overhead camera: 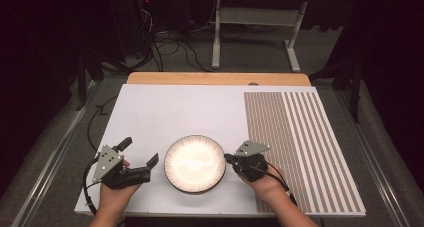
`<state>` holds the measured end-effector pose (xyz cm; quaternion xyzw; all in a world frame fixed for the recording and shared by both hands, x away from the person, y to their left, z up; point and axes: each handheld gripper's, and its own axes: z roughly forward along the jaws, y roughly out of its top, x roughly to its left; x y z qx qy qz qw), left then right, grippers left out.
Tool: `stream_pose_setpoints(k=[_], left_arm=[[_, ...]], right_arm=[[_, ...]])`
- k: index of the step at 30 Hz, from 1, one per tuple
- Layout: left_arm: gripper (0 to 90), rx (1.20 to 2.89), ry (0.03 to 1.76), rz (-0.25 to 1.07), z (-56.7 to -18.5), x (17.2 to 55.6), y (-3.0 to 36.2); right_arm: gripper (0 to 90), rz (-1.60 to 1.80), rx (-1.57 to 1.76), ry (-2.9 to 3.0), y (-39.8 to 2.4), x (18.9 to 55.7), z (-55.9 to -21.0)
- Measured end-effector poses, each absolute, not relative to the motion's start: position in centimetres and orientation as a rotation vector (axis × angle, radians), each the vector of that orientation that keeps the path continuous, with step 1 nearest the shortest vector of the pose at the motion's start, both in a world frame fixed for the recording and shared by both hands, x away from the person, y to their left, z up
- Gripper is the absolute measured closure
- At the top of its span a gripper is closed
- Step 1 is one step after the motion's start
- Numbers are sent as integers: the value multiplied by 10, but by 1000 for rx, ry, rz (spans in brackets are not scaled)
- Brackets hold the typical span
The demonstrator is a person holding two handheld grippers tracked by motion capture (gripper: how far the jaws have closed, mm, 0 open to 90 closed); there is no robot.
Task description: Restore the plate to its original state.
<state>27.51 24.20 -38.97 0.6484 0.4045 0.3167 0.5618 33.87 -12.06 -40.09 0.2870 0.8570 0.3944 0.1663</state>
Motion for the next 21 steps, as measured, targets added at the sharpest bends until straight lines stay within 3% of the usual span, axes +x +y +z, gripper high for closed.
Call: stream_pose_setpoints(k=[21], left_arm=[[6, 1544, 950, 740, -391, 277, 241]], right_arm=[[899, 1219, 908, 2313, -161, 339, -379]])
